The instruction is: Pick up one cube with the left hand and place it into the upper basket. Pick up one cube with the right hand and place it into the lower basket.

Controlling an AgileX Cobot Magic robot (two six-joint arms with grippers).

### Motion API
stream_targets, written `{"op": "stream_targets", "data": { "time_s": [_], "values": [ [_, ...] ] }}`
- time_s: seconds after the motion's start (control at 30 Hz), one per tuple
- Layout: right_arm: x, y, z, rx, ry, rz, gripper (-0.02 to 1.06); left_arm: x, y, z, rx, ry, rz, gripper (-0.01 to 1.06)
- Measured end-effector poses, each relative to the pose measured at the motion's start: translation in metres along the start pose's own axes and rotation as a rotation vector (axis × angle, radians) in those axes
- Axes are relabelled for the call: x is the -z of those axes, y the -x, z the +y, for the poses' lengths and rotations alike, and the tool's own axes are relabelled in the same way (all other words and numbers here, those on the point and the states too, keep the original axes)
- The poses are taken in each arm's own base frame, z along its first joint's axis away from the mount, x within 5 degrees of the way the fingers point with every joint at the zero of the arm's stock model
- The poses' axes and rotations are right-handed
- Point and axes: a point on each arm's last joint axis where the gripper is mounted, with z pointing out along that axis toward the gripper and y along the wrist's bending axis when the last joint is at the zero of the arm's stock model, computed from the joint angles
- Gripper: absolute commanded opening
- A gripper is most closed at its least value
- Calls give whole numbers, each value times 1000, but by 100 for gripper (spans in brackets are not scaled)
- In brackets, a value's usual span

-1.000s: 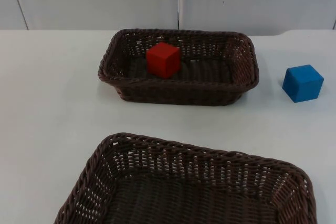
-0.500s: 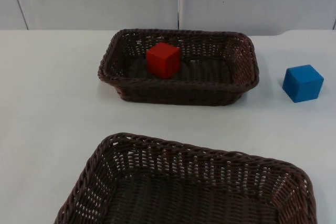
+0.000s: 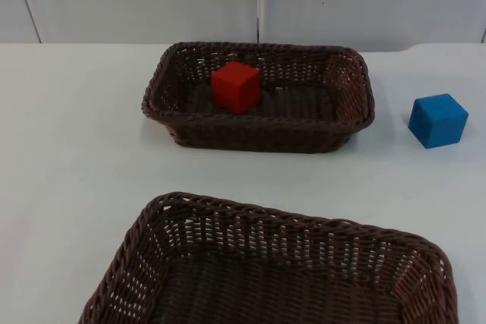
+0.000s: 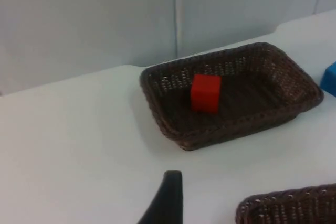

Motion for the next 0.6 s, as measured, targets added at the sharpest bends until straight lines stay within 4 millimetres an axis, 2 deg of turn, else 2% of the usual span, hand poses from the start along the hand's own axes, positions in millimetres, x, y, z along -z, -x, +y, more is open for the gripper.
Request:
{"op": "stream_targets", "data": {
  "time_s": [0.6],
  "values": [
    [0,0,0,-1,0,0,105,5,-3,5,-43,55,17,83]
  ]
}}
